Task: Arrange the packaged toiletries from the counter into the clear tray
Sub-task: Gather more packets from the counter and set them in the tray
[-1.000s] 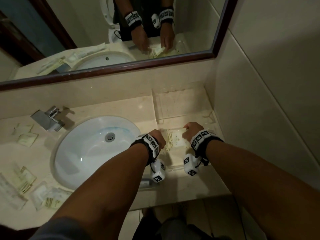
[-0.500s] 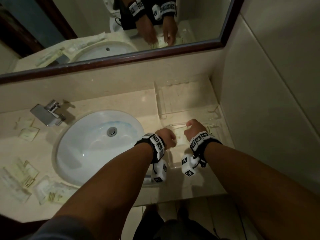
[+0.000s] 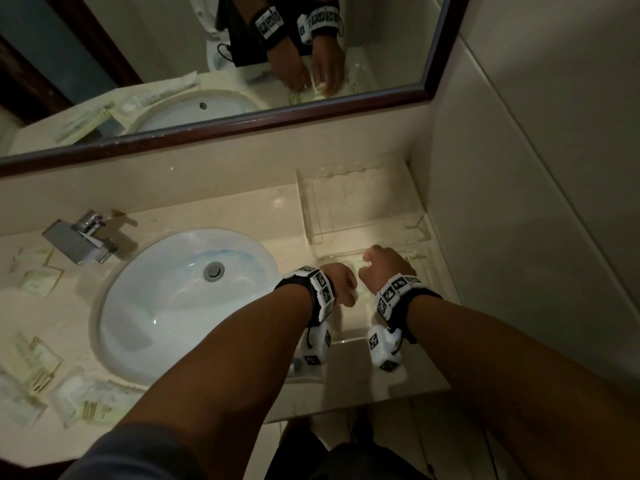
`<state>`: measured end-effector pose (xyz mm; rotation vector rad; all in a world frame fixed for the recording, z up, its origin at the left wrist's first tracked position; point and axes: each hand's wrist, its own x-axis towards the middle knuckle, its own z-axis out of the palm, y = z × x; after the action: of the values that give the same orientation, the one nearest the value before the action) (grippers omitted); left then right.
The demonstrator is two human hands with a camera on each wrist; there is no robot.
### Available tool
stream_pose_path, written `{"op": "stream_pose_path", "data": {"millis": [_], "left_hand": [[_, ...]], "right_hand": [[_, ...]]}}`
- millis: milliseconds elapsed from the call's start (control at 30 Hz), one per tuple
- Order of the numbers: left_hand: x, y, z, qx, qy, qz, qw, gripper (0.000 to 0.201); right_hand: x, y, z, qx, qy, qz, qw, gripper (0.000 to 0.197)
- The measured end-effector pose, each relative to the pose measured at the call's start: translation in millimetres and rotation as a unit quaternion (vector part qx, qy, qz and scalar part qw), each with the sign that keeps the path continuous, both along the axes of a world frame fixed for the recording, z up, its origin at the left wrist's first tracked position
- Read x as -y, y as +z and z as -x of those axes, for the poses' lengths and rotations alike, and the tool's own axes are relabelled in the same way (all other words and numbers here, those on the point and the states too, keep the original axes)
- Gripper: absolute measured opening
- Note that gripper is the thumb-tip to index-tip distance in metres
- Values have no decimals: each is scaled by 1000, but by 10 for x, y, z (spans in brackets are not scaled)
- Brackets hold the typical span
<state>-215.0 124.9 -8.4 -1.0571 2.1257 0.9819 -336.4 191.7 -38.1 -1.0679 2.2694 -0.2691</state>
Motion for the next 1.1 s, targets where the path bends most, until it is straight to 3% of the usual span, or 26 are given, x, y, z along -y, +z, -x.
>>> {"op": "stream_pose_path", "data": {"millis": [200,467,733,1000,1100], "left_hand": [[26,-34,-22,-25,22,71,997,48],[35,-85,-53,-22,46,65,997,31],[18,-169,-75,-7,4,50,999,36],[96,-130,-70,-25,-3,94,995,28],[111,-122,-76,-29,-6,111,993,25]], "right_hand": [[-31,12,5,19,-49,16,999,43],[-23,-4,-14,38,-86,26,995,23],[154,-17,12,43,-120,32,991,20],[-9,-41,-27,-22,2,54,998,14],[-15,-92,-60,-31,88,22,995,24]]}}
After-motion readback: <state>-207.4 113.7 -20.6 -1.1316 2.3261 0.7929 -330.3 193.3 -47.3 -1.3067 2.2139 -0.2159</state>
